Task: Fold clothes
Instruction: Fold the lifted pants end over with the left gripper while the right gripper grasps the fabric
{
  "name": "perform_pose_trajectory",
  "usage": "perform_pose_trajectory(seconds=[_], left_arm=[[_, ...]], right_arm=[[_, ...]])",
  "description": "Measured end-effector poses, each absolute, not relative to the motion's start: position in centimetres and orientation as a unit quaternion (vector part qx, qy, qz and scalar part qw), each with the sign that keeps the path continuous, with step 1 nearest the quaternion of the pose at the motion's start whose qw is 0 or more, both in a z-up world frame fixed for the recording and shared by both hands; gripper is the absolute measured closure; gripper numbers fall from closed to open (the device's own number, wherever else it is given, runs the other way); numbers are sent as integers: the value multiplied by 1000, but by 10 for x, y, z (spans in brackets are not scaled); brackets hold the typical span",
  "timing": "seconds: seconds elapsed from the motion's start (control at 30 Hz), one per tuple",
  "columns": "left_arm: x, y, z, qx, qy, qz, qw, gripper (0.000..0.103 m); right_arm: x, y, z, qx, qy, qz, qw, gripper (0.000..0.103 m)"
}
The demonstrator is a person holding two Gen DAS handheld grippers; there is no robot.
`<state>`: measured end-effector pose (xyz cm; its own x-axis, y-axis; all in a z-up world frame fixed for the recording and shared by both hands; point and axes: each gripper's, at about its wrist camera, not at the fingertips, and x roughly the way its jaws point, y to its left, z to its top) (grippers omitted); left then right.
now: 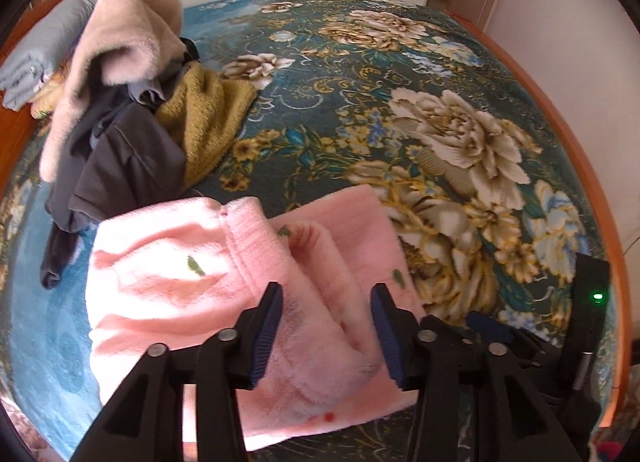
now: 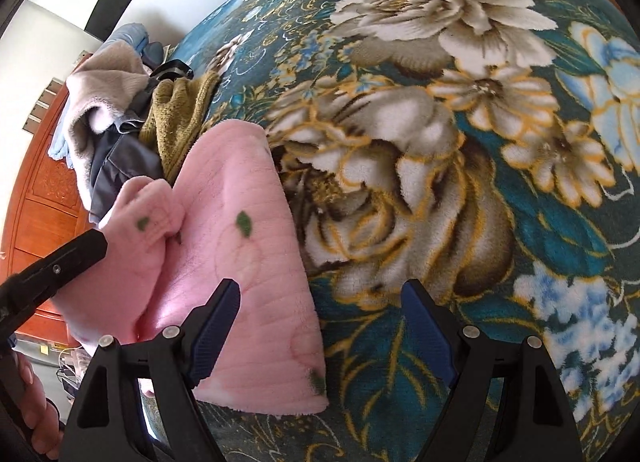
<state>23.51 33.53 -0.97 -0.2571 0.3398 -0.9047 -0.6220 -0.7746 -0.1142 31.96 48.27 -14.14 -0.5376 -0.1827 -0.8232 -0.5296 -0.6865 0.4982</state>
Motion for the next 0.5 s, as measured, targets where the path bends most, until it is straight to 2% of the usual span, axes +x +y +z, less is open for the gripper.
perform_pose_trajectory(seconds=[0.13, 0.23, 0.4, 0.5], left_arm=[[227, 307, 8, -529, 68, 777, 333, 45], [204, 253, 12, -525, 28, 803, 281, 43], [176, 164, -29, -570, -21, 808, 146, 43], [182, 142, -56, -594, -33, 794, 124, 43]], right_arm=[[318, 486, -135, -466, 376, 793, 111, 19], [315, 496, -116, -444, 376, 807, 105, 19], [281, 489, -81, -426, 368, 826, 9, 20], [245, 465, -79, -452, 362, 813, -69, 20]])
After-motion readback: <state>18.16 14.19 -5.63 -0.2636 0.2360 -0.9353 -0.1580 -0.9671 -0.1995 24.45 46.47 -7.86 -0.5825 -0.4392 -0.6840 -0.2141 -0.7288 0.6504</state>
